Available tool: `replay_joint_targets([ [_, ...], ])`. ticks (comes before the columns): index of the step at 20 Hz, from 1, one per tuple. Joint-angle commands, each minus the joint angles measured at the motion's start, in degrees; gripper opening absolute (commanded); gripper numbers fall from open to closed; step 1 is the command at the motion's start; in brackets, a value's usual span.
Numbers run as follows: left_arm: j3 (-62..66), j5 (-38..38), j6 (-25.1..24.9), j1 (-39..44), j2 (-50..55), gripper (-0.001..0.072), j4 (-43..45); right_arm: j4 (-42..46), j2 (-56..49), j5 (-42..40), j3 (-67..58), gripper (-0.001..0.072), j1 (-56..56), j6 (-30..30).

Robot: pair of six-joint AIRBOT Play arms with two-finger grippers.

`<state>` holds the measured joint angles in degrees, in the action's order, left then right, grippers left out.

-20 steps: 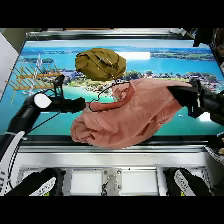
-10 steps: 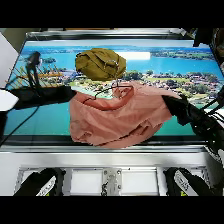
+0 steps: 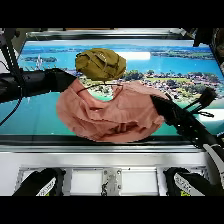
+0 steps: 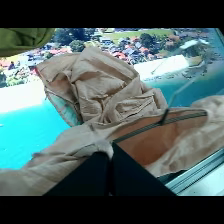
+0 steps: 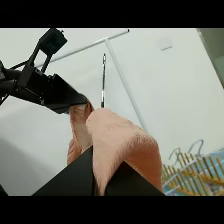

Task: Fold the clothes and pants, and hang the long-sleeved shirts on hangers.

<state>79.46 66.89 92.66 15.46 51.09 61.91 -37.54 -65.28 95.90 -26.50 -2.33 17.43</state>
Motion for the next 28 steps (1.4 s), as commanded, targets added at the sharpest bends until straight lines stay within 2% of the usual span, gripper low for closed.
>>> replay_joint_targets([
  [1, 2.9, -0.8, 3.4, 5.2, 0.0, 0.0006, 5.4, -10.7, -4.3, 0.2, 0.0, 0.0004, 8.7, 6.8],
  [6, 5.2, -0.9, 4.9, 11.0, 2.1, 0.0006, 9.1, -16.0, -8.0, 0.2, 0.0, 0.0004, 17.3, 8.3],
  [12, 12.3, 1.2, 4.8, 15.0, 9.6, 0.0006, 9.4, -19.3, -8.1, 0.7, -0.1, 0.0004, 19.2, 8.3],
  [16, 15.0, 6.5, 4.9, 15.0, 10.5, 0.0006, 15.0, -21.7, -7.9, 1.2, -0.1, 0.0004, 19.2, 8.3],
  [19, 14.9, 9.8, 7.9, 15.0, 8.5, 0.0006, 22.5, -21.7, -6.9, 1.0, -0.1, 0.0004, 19.1, 8.3],
  [25, 5.7, 6.5, 11.2, 16.5, 2.3, 0.0007, 25.0, -21.7, -2.6, -2.7, -0.7, 0.0003, 19.1, 7.8],
  [28, 1.4, 2.4, 11.4, 18.4, 0.5, 0.0007, 25.0, -21.7, -1.5, -3.8, -2.4, 0.0003, 19.1, 7.6],
])
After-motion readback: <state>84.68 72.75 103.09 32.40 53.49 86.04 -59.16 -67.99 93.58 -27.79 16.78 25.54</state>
